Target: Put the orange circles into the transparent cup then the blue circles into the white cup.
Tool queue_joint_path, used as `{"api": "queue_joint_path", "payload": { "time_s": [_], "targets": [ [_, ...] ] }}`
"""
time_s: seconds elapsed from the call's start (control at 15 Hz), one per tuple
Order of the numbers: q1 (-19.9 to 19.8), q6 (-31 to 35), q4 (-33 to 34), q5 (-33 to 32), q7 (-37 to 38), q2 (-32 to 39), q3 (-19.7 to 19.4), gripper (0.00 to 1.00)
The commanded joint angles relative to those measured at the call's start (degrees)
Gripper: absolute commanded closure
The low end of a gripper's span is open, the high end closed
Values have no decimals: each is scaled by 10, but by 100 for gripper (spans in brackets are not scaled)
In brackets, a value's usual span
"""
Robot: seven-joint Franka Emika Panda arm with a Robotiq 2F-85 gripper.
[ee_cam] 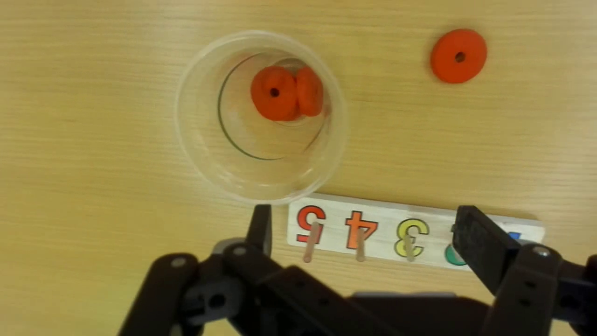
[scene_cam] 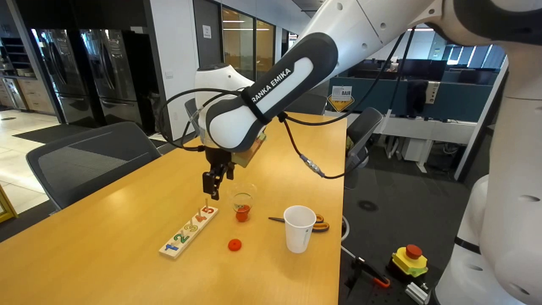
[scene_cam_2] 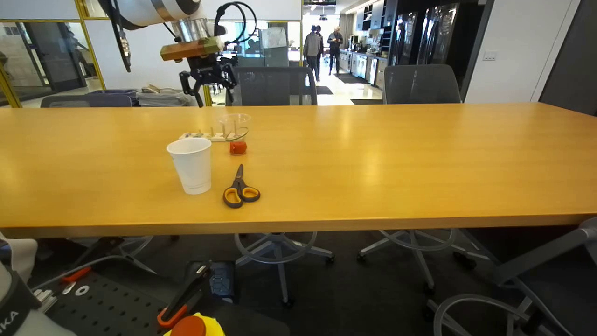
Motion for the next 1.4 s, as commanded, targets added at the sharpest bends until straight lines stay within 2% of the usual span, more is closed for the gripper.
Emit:
{"api": "queue_joint_path", "payload": {
  "time_s": [0.0, 0.2, 0.4, 0.6, 1.0, 1.33],
  "targets": [
    [12, 25, -73, 25, -53, -64, 30, 0],
    [29, -3, -97, 66, -35, -81, 54, 0],
    [47, -18, -113, 90, 65, -79, 69, 0],
    [56, 7, -115, 86, 171, -60, 74, 0],
    [58, 69, -105, 25, 373, -13, 43, 0],
    [58, 82, -108, -19, 502, 2, 2, 0]
  ]
}}
